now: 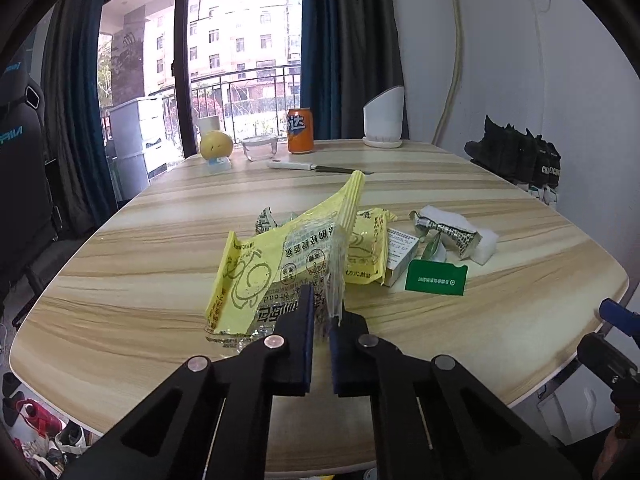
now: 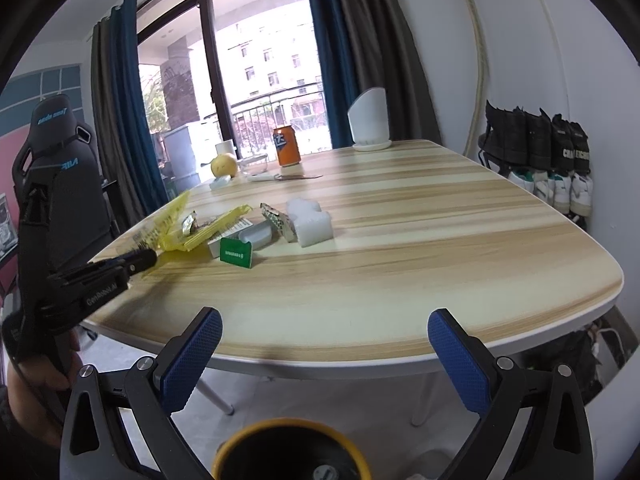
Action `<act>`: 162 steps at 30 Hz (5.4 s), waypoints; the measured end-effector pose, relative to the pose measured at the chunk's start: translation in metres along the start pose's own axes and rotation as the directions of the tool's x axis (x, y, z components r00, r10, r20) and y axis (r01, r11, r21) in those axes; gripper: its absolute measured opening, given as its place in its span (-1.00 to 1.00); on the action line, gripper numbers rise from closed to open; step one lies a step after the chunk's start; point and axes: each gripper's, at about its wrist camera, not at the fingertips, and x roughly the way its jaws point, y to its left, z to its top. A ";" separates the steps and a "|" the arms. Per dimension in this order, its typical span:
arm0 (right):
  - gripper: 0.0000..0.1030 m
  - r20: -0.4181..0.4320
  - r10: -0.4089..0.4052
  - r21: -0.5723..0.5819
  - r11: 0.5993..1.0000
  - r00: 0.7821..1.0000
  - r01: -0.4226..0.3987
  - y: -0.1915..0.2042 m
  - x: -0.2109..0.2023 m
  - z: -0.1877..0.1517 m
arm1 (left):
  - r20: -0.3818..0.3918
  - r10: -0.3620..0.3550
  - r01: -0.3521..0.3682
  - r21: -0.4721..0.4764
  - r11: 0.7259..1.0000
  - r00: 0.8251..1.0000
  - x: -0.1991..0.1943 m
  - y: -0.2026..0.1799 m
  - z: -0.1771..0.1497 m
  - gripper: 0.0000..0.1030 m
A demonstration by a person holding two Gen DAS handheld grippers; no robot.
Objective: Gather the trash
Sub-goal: 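Grasp the yellow-and-clear snack bag with the left gripper and lift it, then grasp the green card with the right gripper while left holds the bag, then carry the snack bag and green card down over the yellow-rimmed bin with both tools, then open both grippers to drop the bag and card into the bin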
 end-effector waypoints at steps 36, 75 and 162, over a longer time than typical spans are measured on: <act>1.00 -0.239 0.176 -0.207 0.951 0.955 -0.227 0.064 0.092 0.061 | 0.232 -0.137 0.144 -0.014 0.990 0.963 -0.056 0.022 0.046 -1.00; -0.74 -0.260 0.155 -0.247 0.944 0.953 -0.220 0.076 0.110 0.053 | 0.206 -0.132 0.143 -0.040 0.989 0.970 -0.046 0.034 0.042 -1.00; -0.74 -0.712 0.000 0.024 0.999 0.702 0.024 0.012 0.125 -0.210 | -0.562 -0.197 0.175 -0.094 0.980 0.803 0.062 -0.045 -0.193 -1.00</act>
